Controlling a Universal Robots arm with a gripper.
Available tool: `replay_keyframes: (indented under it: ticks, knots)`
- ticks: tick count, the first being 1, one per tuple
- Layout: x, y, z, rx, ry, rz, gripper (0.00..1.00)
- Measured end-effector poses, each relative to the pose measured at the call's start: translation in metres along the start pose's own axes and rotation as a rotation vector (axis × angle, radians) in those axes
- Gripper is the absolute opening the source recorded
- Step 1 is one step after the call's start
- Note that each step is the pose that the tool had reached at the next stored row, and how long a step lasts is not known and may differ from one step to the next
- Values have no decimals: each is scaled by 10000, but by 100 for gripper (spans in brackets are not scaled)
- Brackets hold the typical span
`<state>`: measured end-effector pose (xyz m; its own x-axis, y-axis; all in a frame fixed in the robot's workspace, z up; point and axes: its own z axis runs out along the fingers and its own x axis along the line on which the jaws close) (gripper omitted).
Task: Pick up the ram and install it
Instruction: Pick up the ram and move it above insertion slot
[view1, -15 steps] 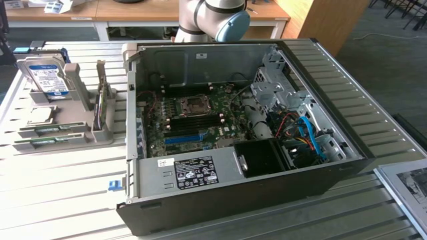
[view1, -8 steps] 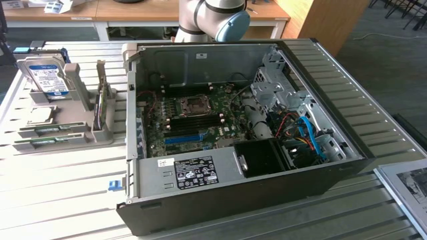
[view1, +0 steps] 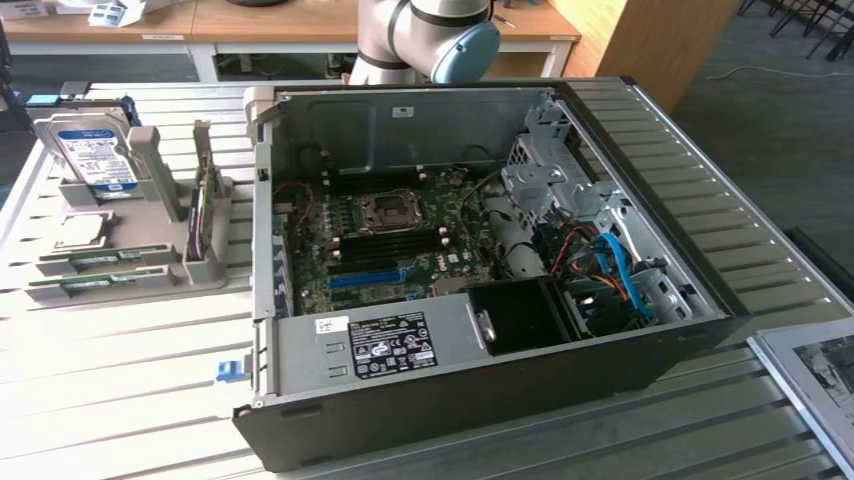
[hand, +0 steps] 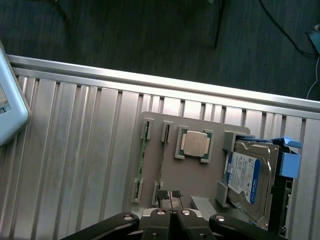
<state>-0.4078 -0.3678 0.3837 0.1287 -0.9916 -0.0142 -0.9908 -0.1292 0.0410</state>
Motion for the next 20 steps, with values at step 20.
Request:
replay_keyframes:
  ticks: [20]
  knots:
    - [0,0,2,11,-35,873,10]
